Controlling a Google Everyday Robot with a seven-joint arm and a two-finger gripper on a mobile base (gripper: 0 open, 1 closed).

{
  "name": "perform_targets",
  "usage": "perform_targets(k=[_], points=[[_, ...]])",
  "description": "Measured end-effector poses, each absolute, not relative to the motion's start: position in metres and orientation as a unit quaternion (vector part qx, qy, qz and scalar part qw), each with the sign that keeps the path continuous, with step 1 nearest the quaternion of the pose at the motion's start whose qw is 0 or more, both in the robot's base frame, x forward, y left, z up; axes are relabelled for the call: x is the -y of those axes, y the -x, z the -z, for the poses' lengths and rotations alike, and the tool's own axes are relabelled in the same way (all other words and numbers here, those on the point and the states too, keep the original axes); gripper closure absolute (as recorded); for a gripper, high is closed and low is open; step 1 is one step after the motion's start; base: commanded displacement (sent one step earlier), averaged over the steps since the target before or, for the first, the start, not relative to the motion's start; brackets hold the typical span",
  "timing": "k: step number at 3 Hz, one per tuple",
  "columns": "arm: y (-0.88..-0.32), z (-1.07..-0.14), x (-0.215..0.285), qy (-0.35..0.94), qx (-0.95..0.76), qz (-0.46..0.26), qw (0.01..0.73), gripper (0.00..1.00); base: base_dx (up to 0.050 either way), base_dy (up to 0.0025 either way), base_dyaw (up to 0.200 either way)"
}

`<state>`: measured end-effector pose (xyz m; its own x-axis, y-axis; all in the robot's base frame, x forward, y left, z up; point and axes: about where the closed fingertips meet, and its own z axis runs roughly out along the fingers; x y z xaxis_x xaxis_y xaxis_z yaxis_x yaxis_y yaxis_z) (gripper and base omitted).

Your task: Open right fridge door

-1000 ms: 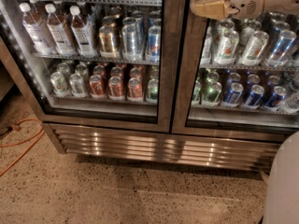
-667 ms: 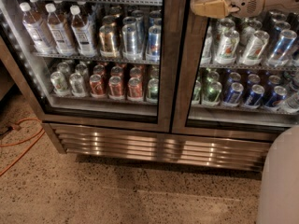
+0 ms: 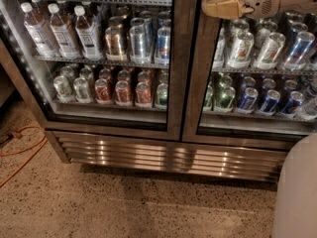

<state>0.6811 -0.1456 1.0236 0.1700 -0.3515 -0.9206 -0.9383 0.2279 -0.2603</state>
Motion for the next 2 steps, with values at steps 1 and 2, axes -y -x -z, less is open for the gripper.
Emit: perform_targets(k=[1, 2], points=[[-0.6811, -1.0236, 0.1456, 0.555, -0.581, -0.279, 0.526, 0.59, 0.0, 0.0, 0.0], [-0.6811, -1.0236, 0.1456, 0.555, -0.581, -0.279, 0.526, 0.36, 0.0, 0.0, 0.0]])
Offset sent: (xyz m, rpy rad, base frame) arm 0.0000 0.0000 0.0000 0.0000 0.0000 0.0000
